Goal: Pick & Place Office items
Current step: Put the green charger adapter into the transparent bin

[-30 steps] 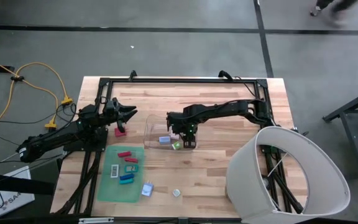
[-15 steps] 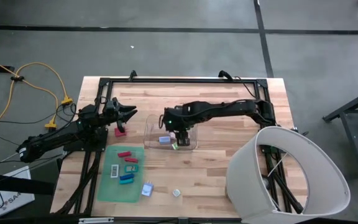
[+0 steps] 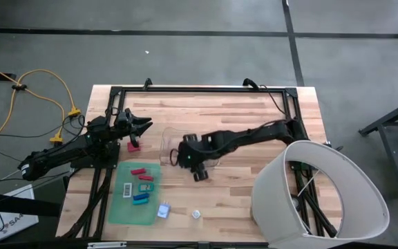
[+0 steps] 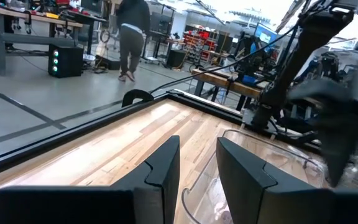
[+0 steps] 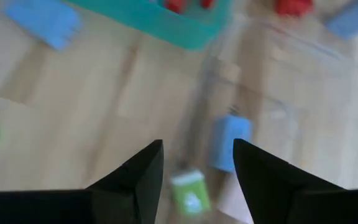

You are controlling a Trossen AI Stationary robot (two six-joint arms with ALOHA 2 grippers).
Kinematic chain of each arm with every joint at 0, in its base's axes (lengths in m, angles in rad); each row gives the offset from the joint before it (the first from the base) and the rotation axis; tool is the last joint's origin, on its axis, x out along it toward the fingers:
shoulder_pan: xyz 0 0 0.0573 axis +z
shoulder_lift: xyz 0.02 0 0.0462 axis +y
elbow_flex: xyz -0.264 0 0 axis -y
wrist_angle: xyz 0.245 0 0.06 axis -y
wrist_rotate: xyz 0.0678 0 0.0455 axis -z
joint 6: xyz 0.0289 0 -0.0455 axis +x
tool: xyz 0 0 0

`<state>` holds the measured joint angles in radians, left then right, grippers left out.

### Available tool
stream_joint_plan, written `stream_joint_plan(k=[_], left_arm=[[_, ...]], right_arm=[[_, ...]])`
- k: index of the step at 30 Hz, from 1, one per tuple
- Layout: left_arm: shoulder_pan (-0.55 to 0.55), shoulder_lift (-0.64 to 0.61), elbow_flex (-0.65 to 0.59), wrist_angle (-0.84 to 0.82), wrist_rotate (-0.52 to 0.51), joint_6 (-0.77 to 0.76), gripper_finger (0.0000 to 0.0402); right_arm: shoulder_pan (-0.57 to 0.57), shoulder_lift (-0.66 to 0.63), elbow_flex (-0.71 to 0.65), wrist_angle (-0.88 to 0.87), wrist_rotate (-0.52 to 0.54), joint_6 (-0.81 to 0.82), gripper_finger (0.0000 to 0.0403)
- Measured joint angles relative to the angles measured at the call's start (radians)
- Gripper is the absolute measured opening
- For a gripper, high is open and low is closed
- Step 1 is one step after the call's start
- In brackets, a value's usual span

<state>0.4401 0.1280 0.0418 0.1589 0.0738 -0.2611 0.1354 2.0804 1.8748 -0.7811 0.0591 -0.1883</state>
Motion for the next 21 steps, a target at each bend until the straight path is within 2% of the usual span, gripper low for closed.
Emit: stream_joint_plan(k=[10, 21], left_arm=[[0.0, 0.0, 0.0, 0.0, 0.0, 0.0, 0.0102], [0.0, 0.0, 0.0, 0.0, 0.0, 0.0, 0.0102]], right_arm=[[0.095, 0.0, -0.003, 0.084, -0.12, 0.065, 0.0181], [0.152, 0.005, -0.096, 0.193, -0.121, 0.174, 0.0181]])
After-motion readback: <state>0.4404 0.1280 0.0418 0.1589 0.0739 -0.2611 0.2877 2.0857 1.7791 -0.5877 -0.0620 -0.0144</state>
